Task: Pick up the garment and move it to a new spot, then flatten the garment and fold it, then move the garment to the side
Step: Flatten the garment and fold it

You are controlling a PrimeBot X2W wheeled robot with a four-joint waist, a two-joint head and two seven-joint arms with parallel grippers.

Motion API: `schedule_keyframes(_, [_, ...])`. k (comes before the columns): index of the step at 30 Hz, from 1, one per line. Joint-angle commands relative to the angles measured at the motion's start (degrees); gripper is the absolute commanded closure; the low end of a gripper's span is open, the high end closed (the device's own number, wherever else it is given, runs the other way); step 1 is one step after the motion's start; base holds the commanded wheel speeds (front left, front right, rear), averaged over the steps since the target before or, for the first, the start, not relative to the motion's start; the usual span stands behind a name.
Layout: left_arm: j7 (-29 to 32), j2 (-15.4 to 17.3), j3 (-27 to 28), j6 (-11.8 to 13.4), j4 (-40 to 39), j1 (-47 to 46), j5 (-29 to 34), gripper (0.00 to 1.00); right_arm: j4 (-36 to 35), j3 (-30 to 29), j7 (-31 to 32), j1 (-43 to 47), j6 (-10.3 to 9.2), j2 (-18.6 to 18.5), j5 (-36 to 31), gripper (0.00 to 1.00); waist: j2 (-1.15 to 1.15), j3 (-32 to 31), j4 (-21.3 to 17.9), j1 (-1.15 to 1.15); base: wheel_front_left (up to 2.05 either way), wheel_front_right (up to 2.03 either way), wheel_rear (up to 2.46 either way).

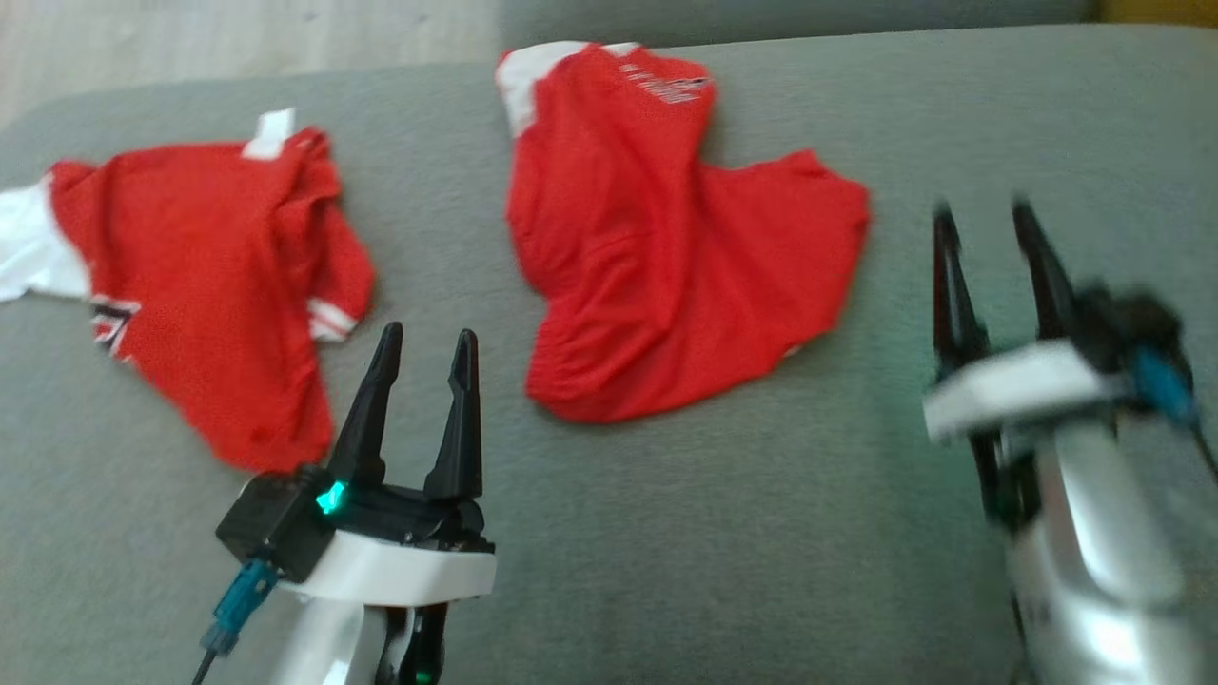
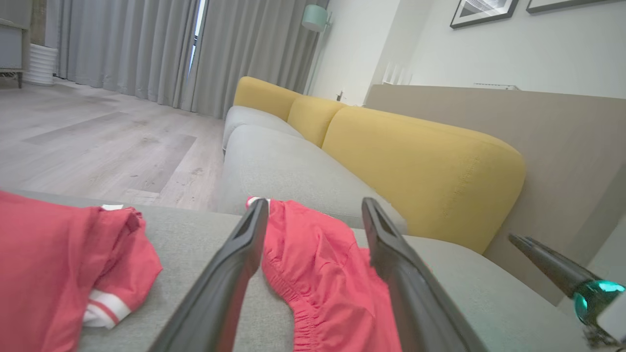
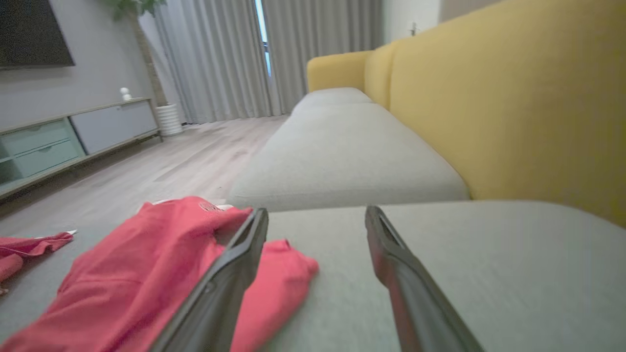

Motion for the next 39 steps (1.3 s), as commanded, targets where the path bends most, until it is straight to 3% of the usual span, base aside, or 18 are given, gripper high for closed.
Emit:
schedule_keyframes(1, [-0.3, 0.1, 2.3, -0.1, -2.1, -1.0, 0.6, 0.0, -4.5, 0.9, -0.6, 1.4, -0.05, 1.1, 1.4, 0.0, 0.0, -0.8, -2.7, 0.01, 0.0, 0.0, 0.0])
schedule_keyframes(6, [-0.3, 0.0, 2.7, -0.2, -2.0, -0.8, 1.2, 0.0, -11.0, 0.4, -0.6, 9.9, -0.05, 1.2, 5.1, 0.0, 0.0, -0.5, -4.9, 0.01, 0.0, 0.0, 0.0])
schedule_keyframes(12, [-0.3, 0.0, 2.2, -0.3, -2.0, -1.2, 1.5, 0.0, -12.3, 0.0, -0.5, 11.2, -0.05, 1.2, 5.8, 0.0, 0.0, 0.2, -4.8, 0.01, 0.0, 0.0, 0.0])
schedule_keyframes(17, [-0.3, 0.0, 1.2, -0.4, -1.7, -2.4, 1.8, 0.0, -10.1, -2.1, 3.2, 8.0, -0.05, 1.2, 5.0, 0.0, 0.0, 2.2, -2.4, 0.01, 0.0, 0.0, 0.0])
schedule_keyframes(27, [-0.3, 0.0, -0.8, -0.4, -0.4, -3.7, 0.9, 0.0, 5.2, -4.1, 10.8, -4.0, -0.05, 1.2, 8.1, 0.0, 0.0, 5.1, 4.2, 0.01, 0.0, 0.0, 0.0])
schedule_keyframes(38, [-0.3, 0.0, -1.9, -0.4, 0.1, -4.6, 0.5, 0.0, 26.6, -4.3, 7.9, -16.1, -0.05, 1.2, 5.4, 0.0, 0.0, 6.7, 7.6, 0.01, 0.0, 0.0, 0.0])
schedule_keyframes(39, [-0.3, 0.0, -1.9, -0.4, 0.2, -4.5, 0.6, 0.0, 28.1, -3.6, 7.3, -17.0, -0.05, 1.2, 5.4, 0.29, 0.0, 6.7, 7.6, 0.01, 0.0, 0.0, 0.0])
